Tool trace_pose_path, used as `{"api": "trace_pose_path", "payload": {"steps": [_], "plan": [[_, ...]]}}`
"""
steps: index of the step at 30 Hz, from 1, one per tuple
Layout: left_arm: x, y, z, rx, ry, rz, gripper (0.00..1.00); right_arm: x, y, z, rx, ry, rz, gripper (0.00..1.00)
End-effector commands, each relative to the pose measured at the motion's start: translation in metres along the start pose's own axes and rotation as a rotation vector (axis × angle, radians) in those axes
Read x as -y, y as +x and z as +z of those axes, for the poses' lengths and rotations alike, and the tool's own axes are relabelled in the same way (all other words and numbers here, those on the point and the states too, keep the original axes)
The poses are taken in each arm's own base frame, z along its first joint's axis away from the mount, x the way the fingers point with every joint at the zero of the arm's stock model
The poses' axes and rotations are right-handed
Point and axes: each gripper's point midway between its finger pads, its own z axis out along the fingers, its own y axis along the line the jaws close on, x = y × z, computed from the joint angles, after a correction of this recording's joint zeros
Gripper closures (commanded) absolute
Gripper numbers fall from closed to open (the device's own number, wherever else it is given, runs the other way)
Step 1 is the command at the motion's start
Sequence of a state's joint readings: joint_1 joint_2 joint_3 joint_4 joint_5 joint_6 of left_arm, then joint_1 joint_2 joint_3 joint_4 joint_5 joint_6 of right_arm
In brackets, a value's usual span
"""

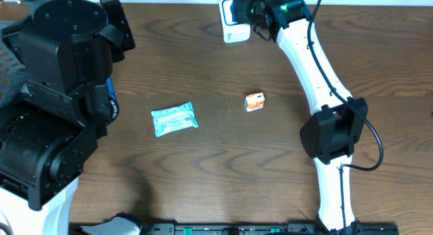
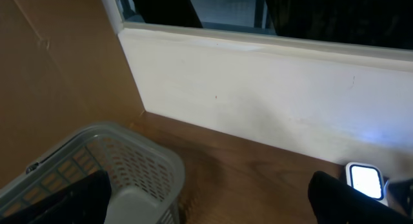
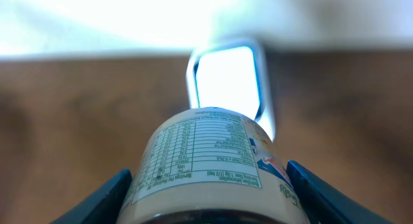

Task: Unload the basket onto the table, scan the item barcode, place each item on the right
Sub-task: 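Hold the jar in front of the scanner, then carry the jar to the right edge of the table and lower it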

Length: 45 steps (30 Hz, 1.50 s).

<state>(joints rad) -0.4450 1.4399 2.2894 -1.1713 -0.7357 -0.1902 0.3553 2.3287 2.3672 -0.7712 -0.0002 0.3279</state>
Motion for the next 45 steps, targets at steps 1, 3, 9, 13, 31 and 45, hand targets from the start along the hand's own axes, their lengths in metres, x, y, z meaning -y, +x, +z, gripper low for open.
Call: {"api": "trace_pose_path", "payload": {"steps": [1, 3, 9, 13, 31, 45], "plan": [[-0.006, -0.003, -0.003, 0.009, -0.01, -0.023, 0.02, 0.015, -0.013, 0.012, 0.081, 0.104, -0.124, 0.57], [-0.006, -0.003, -0.003, 0.009, -0.009, -0.023, 0.02, 0.013, -0.018, 0.02, 0.113, 0.097, -0.145, 0.58], [-0.006, -0.003, -0.003, 0.009, -0.009, -0.023, 0.02, 0.01, -0.022, 0.051, 0.181, 0.081, -0.185, 0.56], [-0.006, -0.003, -0.003, 0.009, -0.009, -0.023, 0.02, 0.008, -0.028, 0.07, 0.242, 0.071, -0.219, 0.55], [-0.006, -0.003, -0.003, 0.009, -0.009, -0.023, 0.02, 0.009, -0.026, 0.103, 0.335, 0.1, -0.222, 0.53], [-0.006, -0.003, -0.003, 0.009, -0.009, -0.023, 0.02, 0.016, -0.064, 0.037, 0.387, 0.302, -0.306, 0.53]]}}
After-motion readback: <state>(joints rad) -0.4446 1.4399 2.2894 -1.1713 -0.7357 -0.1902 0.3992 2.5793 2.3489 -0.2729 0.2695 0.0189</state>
